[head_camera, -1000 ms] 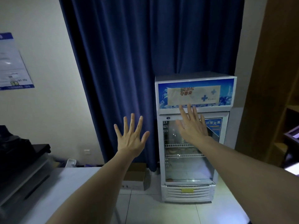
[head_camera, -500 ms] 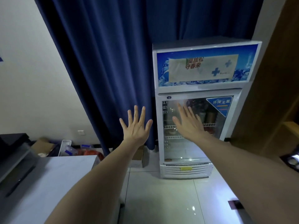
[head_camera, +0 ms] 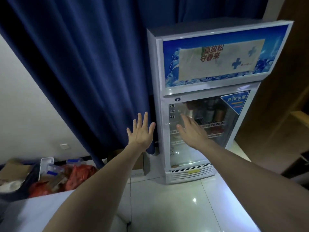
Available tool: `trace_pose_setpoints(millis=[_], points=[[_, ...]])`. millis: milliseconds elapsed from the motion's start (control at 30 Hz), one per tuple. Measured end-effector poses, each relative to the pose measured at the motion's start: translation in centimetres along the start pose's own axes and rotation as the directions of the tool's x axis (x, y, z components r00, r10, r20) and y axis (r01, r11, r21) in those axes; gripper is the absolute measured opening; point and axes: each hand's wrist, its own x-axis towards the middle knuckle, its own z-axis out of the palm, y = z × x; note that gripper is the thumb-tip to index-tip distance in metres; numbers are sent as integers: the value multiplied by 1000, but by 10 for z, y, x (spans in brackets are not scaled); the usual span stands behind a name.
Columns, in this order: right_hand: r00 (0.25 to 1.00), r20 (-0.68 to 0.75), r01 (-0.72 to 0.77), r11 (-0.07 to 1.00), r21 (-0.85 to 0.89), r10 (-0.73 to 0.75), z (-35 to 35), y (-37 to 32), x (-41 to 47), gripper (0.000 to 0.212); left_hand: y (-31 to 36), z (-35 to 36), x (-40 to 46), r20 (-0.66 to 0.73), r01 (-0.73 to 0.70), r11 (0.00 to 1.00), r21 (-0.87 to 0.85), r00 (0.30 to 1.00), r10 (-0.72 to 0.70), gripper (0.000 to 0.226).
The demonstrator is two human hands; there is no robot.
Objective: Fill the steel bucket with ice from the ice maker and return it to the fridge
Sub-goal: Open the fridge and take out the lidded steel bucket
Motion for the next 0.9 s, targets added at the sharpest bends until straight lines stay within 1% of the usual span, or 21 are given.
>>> trace_pose_setpoints(millis=[133,267,367,433,500,667,900], points=[[995,-37,-86,992,97,90,13,-22,23,61,-12,0,30,6,-28,991,-131,1000,30,64],[985,-57,-152,971,183,165,25,-36,40,57,-20,10,58,61,-11,960,-280,998,29,62],[976,-66,-186,953,238,207,28,-43,49,53,-22,19,77,97,1,934,-358,995,36,61],[966,-68,-216,927,307,248,30,-45,57,50,-21,23,90,113,-4,921,-389,992,52,58],[957,-58,-245,895,373,285,32,-45,65,46,-16,22,98,102,-26,902,-431,992,78,52],[932,-42,-290,812,507,359,37,-38,87,40,0,18,129,68,-28,841,-540,995,76,40],[909,-33,-315,738,598,415,40,-21,108,35,20,21,176,30,-9,754,-657,999,38,45]])
